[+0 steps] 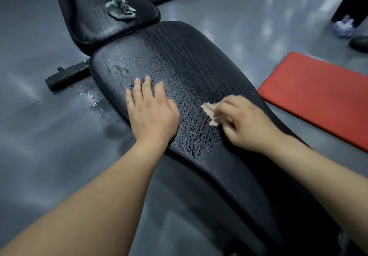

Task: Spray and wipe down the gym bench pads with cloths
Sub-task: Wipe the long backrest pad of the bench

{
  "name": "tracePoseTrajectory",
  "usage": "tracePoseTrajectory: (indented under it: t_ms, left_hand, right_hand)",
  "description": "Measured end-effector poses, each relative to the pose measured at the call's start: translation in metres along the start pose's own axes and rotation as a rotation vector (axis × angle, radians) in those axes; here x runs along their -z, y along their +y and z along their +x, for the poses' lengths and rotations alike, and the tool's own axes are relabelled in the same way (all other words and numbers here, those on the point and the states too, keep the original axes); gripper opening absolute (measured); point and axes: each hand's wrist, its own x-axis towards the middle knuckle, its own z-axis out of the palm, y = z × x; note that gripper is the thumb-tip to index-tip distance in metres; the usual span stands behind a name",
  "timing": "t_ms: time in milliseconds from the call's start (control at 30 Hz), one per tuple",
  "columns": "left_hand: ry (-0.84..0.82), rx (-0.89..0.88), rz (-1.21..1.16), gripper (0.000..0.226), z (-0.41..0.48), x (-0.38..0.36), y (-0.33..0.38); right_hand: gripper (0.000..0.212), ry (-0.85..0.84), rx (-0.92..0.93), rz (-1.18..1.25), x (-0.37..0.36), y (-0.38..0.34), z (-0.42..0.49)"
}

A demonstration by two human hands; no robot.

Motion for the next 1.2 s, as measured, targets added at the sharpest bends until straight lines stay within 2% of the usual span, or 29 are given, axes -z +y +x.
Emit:
tracePoseTrajectory:
  t_ms: [67,133,200,267,333,400,500,600,733,933,1033,1200]
  left_hand:
    - [0.003,0.001,0.003,0.053,0.000,0.000,0.000]
    - [0.005,0.006,-0.001,0.052,0.000,0.000,0.001]
    - [0.009,0.006,-0.005,0.051,0.000,0.000,0.002]
    - [0.012,0.005,-0.007,0.053,-0.001,0.001,0.002]
    - [0.011,0.003,-0.006,0.055,-0.001,0.002,0.002]
    - [0.010,0.003,-0.006,0.054,-0.001,0.002,0.002]
    - [0.009,0.005,-0.007,0.050,0.000,0.001,0.002]
    - [0.023,0.002,-0.005,0.049,-0.001,0.000,0.001]
    - [0.036,-0.001,-0.004,0.047,-0.001,0.000,0.001]
    - [0.044,0.001,-0.022,0.049,-0.001,0.001,0.002]
    - [0.046,-0.002,-0.028,0.048,-0.001,0.002,0.001]
    - [0.045,-0.011,-0.033,0.048,-0.001,0.001,0.000]
  right_hand:
    - [0.021,-0.082,0.136,0.041,0.004,-0.009,-0.015]
    - [0.021,-0.103,0.175,0.026,0.008,0.007,-0.014]
    - [0.022,-0.009,0.057,-0.003,0.007,0.037,-0.005]
    - [0.020,0.099,-0.136,-0.030,0.004,0.061,0.003]
    - [0.021,0.131,-0.233,-0.048,0.001,0.061,0.003]
    - [0.022,0.100,-0.200,-0.047,0.001,0.040,-0.007]
    - [0.022,0.004,-0.050,0.003,0.006,0.012,-0.033]
    - [0.022,-0.030,0.016,-0.016,0.010,0.029,-0.030]
    - [0.021,0.134,-0.269,-0.059,0.006,0.073,0.012]
    - [0.019,0.051,-0.358,-0.094,0.009,0.092,0.074]
    - [0.018,0.068,-0.420,-0.115,0.010,0.086,0.050]
    - [0.012,0.066,-0.453,-0.127,0.016,0.062,-0.055]
